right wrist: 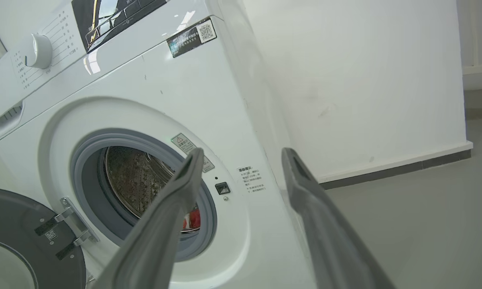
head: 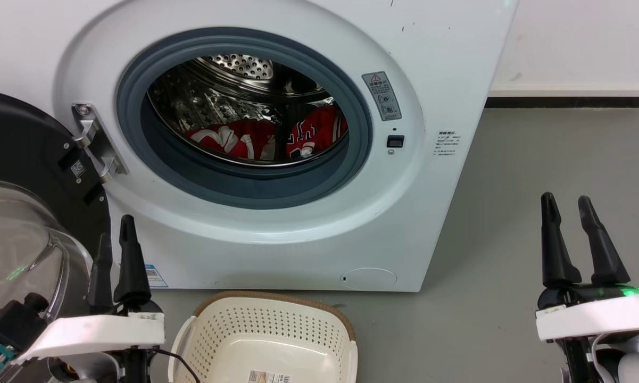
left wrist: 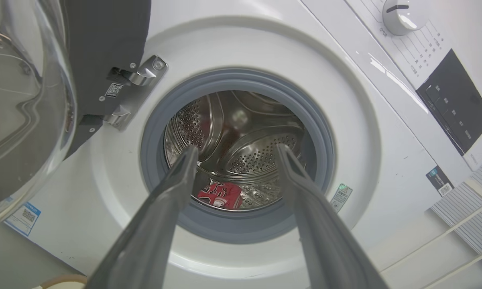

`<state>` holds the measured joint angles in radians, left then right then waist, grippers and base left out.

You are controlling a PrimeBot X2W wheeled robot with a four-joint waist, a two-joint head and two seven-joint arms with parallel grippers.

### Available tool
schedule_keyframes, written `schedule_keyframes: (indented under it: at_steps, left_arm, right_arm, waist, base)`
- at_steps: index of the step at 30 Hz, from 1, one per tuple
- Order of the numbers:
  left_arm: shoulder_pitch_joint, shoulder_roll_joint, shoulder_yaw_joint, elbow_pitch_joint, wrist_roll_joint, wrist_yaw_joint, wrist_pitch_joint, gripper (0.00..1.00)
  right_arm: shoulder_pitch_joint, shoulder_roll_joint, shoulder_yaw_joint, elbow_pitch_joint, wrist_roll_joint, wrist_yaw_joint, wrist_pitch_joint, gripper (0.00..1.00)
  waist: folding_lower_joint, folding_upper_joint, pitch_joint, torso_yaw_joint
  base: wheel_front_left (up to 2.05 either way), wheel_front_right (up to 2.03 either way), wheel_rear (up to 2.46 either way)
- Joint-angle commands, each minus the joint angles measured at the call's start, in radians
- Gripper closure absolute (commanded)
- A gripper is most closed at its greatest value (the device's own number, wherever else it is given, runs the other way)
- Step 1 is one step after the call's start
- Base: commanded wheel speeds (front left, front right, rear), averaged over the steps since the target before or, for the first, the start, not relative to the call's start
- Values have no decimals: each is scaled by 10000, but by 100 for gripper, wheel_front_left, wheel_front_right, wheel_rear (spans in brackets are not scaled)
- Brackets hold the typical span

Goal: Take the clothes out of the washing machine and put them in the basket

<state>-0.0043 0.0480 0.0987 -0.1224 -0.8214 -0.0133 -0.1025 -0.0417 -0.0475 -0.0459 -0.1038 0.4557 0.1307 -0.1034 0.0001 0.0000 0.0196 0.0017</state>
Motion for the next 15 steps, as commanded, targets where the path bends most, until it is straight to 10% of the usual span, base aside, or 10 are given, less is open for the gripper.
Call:
schedule_keyframes:
  at_steps: [1, 15]
  left_arm:
    - [-41, 24, -71, -254, 418, 18, -98, 0]
    - [128, 25, -912, -532, 2834, 890, -490, 0]
  right_arm:
    - [-62, -46, 59, -276, -373, 1, -79, 0]
    - [155, -46, 281, -675, -2505, 1, -483, 0]
  waist:
    - [-1, 0, 4, 3]
    - [-1, 0, 39, 23]
  base:
    - [0, 0, 0]
    - [0, 0, 0]
